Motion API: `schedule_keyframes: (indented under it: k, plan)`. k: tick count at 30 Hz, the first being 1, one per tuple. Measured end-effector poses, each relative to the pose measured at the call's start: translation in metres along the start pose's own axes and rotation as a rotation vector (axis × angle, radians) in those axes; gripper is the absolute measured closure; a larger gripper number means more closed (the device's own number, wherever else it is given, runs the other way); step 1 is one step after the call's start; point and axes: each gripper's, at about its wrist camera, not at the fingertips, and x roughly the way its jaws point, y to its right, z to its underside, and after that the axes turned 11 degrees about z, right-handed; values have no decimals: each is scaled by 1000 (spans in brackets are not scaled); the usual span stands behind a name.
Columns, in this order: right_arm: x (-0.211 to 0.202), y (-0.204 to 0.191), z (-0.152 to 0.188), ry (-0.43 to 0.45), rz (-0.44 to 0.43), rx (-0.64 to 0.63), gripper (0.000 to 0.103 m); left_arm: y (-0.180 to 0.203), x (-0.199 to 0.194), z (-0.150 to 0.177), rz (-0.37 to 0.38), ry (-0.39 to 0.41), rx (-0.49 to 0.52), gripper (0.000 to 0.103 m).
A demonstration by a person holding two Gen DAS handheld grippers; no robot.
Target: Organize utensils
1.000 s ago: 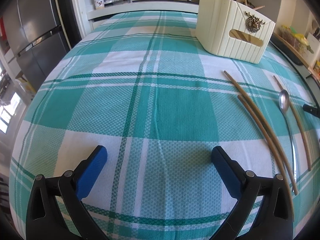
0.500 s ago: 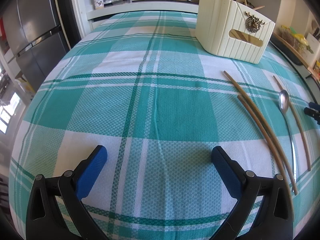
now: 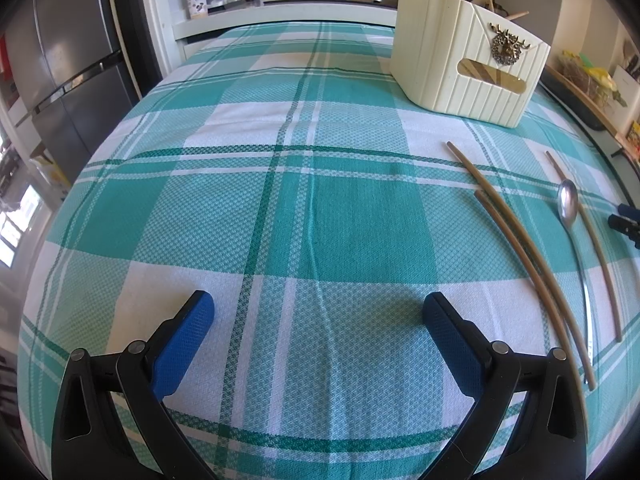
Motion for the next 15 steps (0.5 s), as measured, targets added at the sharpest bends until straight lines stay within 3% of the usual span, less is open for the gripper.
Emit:
schedule_keyframes:
  k: [15]
  plan:
    - [0,0,0,-1,-1,0,0,0,0,0,1,-2,3,0]
